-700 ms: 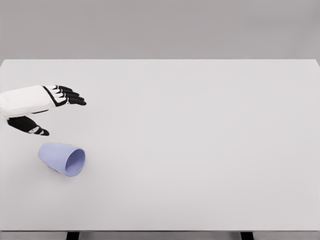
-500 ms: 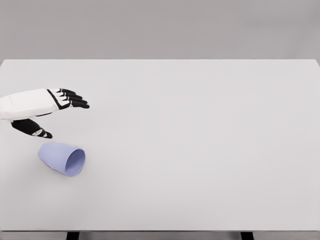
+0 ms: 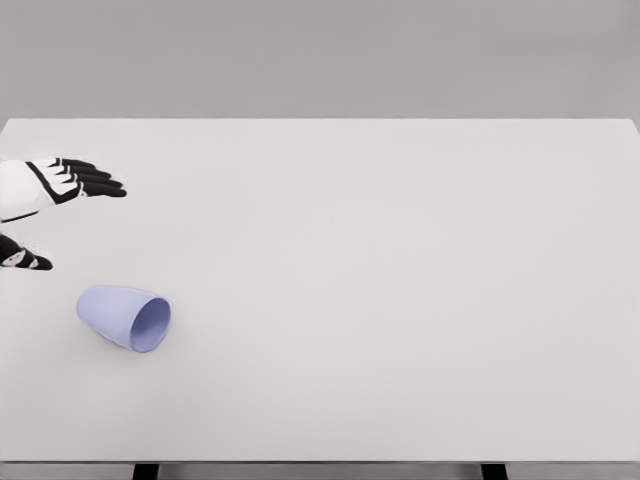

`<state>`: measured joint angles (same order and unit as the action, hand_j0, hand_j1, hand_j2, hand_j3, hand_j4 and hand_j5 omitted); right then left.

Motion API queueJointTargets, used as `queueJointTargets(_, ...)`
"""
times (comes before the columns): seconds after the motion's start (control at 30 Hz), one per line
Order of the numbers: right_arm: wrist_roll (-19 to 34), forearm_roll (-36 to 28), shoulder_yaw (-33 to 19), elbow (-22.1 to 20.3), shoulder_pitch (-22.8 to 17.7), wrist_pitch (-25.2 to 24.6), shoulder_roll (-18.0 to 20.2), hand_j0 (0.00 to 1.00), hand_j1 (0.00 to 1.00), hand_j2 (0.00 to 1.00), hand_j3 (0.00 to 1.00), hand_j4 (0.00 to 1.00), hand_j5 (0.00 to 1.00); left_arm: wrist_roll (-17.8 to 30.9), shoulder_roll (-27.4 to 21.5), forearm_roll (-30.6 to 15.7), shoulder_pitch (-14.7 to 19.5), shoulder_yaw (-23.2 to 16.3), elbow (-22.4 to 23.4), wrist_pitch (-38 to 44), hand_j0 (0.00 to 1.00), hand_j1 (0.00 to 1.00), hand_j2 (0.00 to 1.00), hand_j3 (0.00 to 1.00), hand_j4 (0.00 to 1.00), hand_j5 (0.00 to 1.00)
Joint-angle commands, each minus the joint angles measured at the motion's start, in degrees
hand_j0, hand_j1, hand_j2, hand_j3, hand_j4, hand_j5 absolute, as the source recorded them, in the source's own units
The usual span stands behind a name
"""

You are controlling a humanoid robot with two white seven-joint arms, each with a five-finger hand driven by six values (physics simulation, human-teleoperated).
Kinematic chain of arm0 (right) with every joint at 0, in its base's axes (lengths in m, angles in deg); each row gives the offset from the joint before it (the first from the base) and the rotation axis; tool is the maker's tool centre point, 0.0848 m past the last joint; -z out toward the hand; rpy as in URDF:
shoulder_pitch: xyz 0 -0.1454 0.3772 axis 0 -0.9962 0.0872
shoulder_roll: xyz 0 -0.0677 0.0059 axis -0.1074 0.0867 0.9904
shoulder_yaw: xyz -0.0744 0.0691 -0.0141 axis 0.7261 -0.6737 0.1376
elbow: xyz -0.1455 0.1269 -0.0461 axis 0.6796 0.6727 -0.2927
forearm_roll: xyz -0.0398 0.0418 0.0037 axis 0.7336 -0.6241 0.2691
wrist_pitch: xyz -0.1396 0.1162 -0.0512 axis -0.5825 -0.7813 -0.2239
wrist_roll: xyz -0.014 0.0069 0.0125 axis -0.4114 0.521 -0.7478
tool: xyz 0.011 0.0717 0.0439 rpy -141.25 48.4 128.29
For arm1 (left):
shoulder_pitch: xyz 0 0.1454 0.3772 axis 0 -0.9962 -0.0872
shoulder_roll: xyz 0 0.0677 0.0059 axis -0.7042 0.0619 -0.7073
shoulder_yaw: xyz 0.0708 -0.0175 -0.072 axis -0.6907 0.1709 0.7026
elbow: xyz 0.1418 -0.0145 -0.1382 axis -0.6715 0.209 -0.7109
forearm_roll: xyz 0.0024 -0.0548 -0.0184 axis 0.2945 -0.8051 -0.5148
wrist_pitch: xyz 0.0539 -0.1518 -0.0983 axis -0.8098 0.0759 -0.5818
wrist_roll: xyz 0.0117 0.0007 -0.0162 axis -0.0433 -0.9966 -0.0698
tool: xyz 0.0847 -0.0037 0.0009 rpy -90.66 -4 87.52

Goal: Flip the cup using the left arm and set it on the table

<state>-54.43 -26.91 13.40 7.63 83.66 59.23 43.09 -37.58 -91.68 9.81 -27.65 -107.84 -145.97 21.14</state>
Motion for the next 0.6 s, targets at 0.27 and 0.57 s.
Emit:
queueJointTargets(0.27, 0.02, -0.01, 0.03, 0.0, 0.0, 0.02, 0.0, 1.0, 1.0, 1.0, 1.0, 1.0, 1.0, 4.57, 7.72, -8.56, -0.18, -8.58, -0.37, 8.14, 1.0, 1.0, 1.0, 1.0, 1.0, 1.0)
queueJointTargets(0.57, 0.02, -0.01, -0.06, 0.0, -0.09, -0.07, 0.0, 1.0, 1.0, 1.0, 1.0, 1.0, 1.0, 4.13, 4.73, -9.36, -2.47, -10.17, -0.1, 8.84, 1.0, 1.0, 1.0, 1.0, 1.0, 1.0)
